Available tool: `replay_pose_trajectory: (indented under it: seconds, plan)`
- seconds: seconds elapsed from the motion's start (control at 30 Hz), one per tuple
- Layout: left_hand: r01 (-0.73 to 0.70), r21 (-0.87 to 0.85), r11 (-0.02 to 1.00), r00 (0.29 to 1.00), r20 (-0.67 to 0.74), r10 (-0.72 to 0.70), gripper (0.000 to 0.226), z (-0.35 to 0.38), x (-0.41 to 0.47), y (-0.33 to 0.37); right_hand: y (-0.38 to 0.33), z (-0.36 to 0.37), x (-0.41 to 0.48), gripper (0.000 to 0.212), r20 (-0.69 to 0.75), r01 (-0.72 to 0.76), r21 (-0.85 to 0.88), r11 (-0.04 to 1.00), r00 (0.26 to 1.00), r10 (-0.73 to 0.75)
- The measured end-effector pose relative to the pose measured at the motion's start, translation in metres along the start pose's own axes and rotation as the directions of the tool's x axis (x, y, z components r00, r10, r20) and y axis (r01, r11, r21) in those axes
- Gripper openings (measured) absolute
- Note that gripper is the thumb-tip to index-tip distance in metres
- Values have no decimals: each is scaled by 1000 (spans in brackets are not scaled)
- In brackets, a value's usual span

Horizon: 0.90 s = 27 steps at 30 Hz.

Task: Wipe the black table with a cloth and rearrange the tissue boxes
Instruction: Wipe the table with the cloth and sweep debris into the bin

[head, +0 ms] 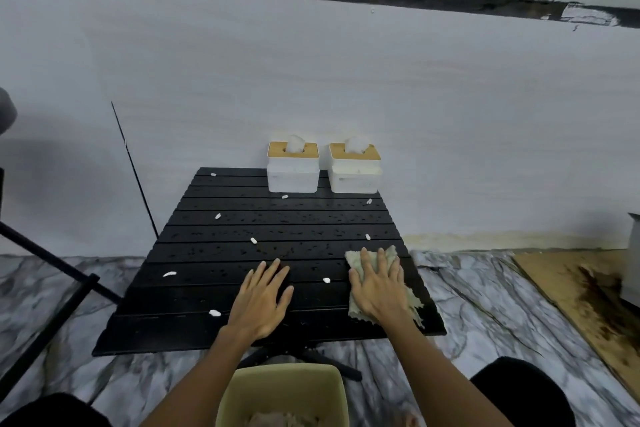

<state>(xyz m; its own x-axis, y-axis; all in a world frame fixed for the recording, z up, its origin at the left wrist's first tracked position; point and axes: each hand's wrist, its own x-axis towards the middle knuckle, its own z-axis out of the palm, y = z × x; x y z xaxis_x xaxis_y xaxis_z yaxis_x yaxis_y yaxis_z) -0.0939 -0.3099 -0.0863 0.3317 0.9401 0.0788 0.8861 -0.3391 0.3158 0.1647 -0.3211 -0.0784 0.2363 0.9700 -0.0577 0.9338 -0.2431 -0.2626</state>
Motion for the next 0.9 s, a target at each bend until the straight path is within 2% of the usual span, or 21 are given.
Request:
replay_pose_trajectory:
  seconds: [0.1,0.2,0.4,0.53,0.63,0.73,0.83,0.9]
  plan:
    - [6,-1,1000,1000,-8,-6,108,3,6,-1,-7,6,-12,68,-5,94,3,996,996,-94]
    - [12,11,1000,1000,-19,-11,93,6,16,1,1,9,-37,81,-40,124,6,992,992,-123]
    - [4,5,1000,998,-69,-4,83,11,31,1,31,4,-5,67,-119,-182,90,979,974,192]
    - [-13,9,1000,997,-73,14,82,10,42,-2,31,-3,52,68,-116,-244,104,964,960,255]
    - [-29,-11,1000,996,-82,28,79,11,49,-5,16,-3,87,67,-81,-165,87,982,982,172]
    - [-52,-25,998,996,-77,50,78,11,57,-8,-2,5,102,70,-37,12,61,998,999,-10]
    - [-61,-26,998,995,-80,59,79,11,67,-9,-17,9,89,65,13,216,49,975,976,-217]
    - [-61,-34,998,995,-84,58,79,11,74,-7,-20,7,70,59,6,303,99,948,952,-305]
